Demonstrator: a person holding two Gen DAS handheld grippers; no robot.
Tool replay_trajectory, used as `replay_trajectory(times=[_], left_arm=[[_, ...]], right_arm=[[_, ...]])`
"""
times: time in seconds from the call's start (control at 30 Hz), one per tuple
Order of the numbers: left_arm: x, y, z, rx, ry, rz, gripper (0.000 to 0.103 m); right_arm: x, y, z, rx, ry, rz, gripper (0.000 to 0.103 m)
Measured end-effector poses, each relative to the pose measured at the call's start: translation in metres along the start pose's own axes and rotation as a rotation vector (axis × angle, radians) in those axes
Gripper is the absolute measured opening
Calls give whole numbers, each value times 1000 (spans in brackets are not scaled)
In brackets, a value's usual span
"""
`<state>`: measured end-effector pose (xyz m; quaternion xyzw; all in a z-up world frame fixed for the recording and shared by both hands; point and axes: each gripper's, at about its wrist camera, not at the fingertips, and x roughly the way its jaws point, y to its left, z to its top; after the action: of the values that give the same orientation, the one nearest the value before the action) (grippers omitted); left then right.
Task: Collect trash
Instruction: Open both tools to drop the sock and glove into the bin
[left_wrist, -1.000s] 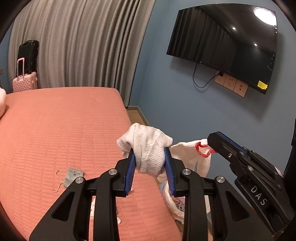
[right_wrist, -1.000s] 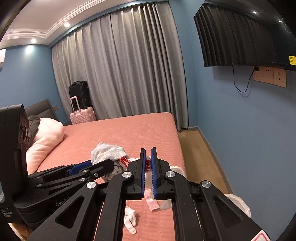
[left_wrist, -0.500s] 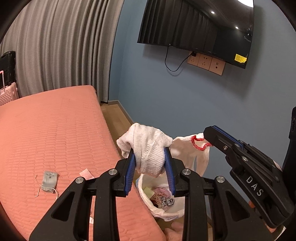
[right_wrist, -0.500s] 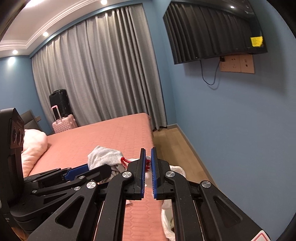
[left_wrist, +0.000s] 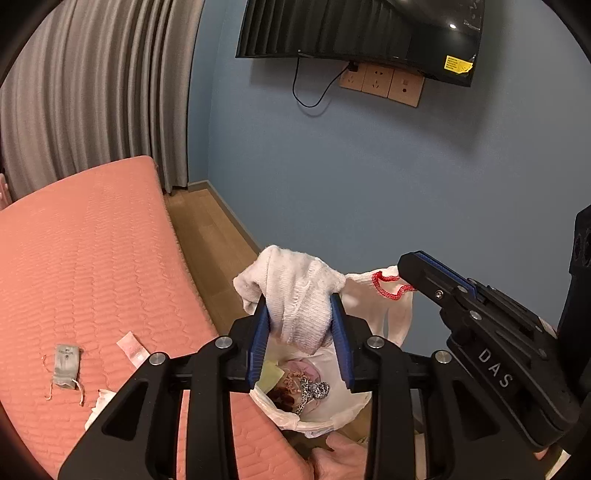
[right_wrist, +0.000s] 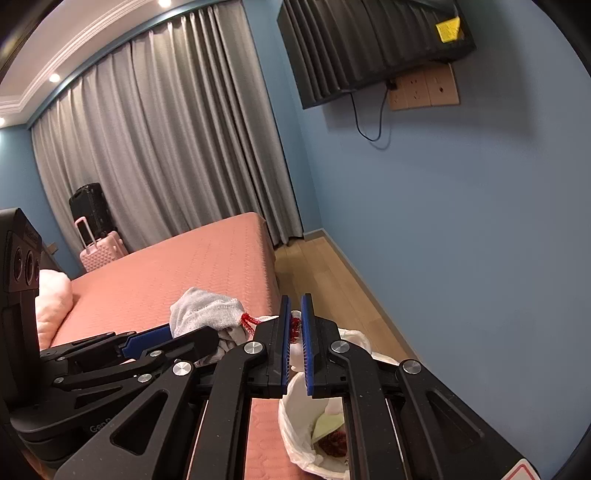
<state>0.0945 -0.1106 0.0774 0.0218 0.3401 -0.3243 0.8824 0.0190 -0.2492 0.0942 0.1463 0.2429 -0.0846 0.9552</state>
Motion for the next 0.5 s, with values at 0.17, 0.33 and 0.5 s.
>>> replay_trajectory(times=[0.17,0.33,0.5], left_arm=[[11,-4,-4,-5,9,0,58],[8,3,-6,-33,-25,42,87],[8,11,-5,-49,-22,66,87]], right_arm=[[10,-17,-6,55,16,-14,8],[15,-25,-9,89,11,-29,22],[17,-15,-14,73,20,-24,23]])
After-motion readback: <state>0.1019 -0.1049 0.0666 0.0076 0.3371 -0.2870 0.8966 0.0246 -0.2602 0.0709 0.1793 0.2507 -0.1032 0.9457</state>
